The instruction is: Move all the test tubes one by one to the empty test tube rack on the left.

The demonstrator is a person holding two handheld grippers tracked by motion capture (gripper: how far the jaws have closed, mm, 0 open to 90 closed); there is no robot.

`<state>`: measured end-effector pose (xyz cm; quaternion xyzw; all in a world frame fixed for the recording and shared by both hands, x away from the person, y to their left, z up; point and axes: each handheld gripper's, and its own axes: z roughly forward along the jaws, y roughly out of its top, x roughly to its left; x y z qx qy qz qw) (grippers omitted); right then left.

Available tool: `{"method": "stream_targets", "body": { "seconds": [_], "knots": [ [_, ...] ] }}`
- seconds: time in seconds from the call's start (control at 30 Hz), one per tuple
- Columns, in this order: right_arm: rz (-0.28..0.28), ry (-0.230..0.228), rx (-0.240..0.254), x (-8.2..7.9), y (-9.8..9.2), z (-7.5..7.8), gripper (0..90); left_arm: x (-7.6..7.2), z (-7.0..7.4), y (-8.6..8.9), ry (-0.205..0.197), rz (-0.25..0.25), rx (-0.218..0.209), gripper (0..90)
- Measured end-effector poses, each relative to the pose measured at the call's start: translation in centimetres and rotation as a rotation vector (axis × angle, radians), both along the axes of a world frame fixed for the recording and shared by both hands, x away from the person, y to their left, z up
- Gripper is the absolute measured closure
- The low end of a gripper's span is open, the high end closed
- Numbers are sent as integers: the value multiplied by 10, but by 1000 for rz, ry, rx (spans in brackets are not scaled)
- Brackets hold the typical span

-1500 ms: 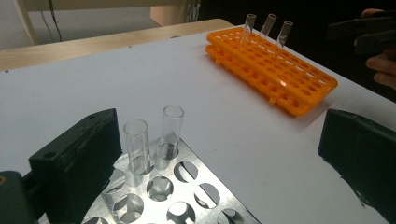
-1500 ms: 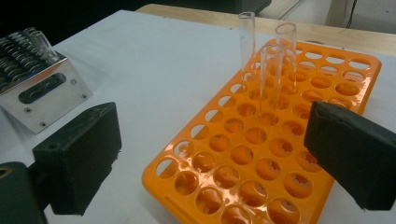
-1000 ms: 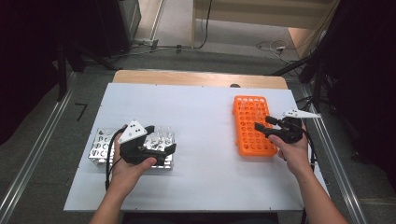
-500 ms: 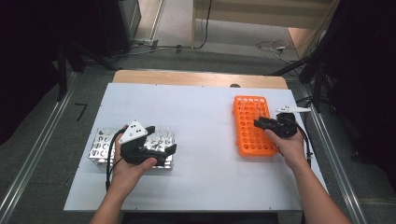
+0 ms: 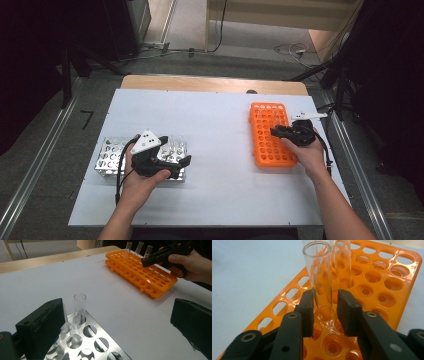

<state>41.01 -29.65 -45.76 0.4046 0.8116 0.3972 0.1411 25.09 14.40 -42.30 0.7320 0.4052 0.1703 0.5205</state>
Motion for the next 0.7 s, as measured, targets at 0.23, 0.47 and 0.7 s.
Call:
{"method": "stream_targets", "body": {
  "seconds": [0.23,0.47,0.7],
  "knots": [
    [5,-25,-23,0,2,-1,736,0,-1,0,2,1,-1,0],
    [-7,-42,-14,-2,2,1,740,0,0,-1,-1,-1,1,0],
    [-20,-64,31,-6,-1,12,741,-1,0,-1,-4,-1,-1,0]
  ]
}}
